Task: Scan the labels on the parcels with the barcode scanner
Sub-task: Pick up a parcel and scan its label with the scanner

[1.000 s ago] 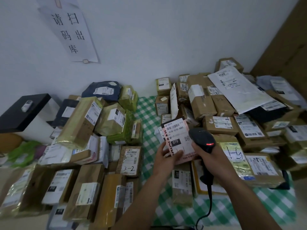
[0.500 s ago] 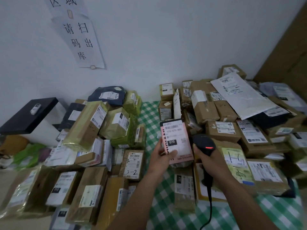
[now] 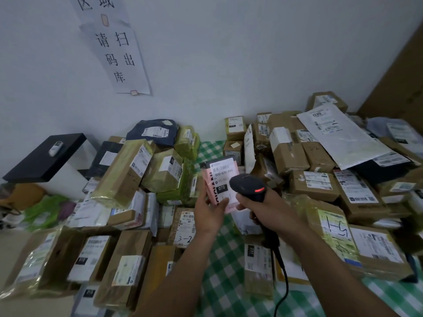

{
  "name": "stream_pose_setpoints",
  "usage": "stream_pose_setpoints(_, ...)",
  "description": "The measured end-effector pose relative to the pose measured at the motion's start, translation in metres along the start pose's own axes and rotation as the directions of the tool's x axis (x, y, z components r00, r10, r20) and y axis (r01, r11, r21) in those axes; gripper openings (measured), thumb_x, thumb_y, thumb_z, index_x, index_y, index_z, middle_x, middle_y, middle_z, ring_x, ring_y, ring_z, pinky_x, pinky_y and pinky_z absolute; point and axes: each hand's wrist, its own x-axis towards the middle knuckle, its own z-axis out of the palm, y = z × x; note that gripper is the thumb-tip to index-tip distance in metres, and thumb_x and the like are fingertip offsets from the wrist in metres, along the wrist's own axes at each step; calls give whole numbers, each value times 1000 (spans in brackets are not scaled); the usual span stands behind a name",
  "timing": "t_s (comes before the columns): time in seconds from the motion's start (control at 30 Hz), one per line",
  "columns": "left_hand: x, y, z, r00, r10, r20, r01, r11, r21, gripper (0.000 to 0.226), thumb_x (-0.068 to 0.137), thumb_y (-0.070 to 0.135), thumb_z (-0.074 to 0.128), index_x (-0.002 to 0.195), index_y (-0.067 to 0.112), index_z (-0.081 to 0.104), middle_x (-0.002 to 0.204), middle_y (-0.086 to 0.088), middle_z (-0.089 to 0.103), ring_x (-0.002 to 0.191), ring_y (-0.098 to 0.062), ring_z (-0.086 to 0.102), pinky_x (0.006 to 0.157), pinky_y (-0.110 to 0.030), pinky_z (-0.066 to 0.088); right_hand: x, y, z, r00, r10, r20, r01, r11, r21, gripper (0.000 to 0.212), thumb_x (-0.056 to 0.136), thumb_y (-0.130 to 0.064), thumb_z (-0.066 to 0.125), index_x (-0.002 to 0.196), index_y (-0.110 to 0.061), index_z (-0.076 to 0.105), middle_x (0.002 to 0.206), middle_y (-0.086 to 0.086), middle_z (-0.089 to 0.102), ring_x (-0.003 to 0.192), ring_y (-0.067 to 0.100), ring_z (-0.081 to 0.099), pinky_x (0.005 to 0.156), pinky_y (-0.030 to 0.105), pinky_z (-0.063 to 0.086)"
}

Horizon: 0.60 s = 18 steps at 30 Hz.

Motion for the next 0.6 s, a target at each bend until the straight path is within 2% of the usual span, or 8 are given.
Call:
stream_pose_setpoints(0.13, 7, 5, -10, 999, 31, -29, -30, 999, 25, 86, 88, 1, 76, 156, 34, 36, 125, 24, 63, 124, -8, 61, 105, -42, 54, 6, -15, 17, 997, -42, 67, 41, 999, 16, 26, 97, -28, 70, 122, -31, 64, 85, 5, 76, 55, -1, 59, 56, 20, 51)
stream_pose_setpoints(0.27, 12, -2, -24, 995, 51, -85, -51, 999, 2, 86, 88, -2, 75, 158, 29, 36, 134, 16, 63, 127, -10, 61, 104, -46, 54, 10, -19, 27, 995, -57, 80, 54, 998, 45, 16, 97, -29, 71, 109, -35, 64, 85, 6, 76, 56, -1, 61, 61, 23, 53)
stream_pose_setpoints(0.37, 16, -7, -35, 990, 81, -118, -83, 997, -8, 86, 88, -1, 75, 157, 31, 35, 134, 15, 64, 127, -13, 61, 104, -48, 54, 15, -19, 33, 995, -52, 88, 48, 998, 39, 18, 95, -33, 73, 112, -32, 66, 84, 6, 77, 61, 5, 62, 67, 29, 54)
stream_pose_setpoints(0.47, 20, -13, -46, 989, 66, -134, -67, 998, 3, 89, 88, 0, 75, 160, 29, 32, 138, 10, 63, 128, -14, 60, 105, -50, 52, 18, -22, 39, 992, -37, 119, 31, 998, 49, 18, 94, -33, 73, 111, -29, 68, 82, 5, 76, 61, 6, 61, 66, 28, 54)
stream_pose_setpoints(0.53, 18, -11, -53, 987, 73, -144, -69, 997, 35, 87, 87, -1, 76, 158, 28, 35, 136, 9, 65, 125, -12, 62, 102, -41, 55, 18, -24, 42, 989, -37, 146, 31, 999, 42, 16, 95, -32, 73, 110, -31, 67, 84, 8, 76, 59, 5, 60, 63, 25, 53)
stream_pose_setpoints(0.6, 16, -7, -58, 984, 88, -156, -79, 995, 64, 85, 87, -4, 74, 157, 23, 36, 133, 6, 66, 120, -9, 64, 94, -23, 56, 17, -26, 43, 985, -41, 170, 38, 999, 25, 14, 96, -32, 72, 109, -34, 66, 85, 8, 76, 59, 4, 60, 61, 23, 52)
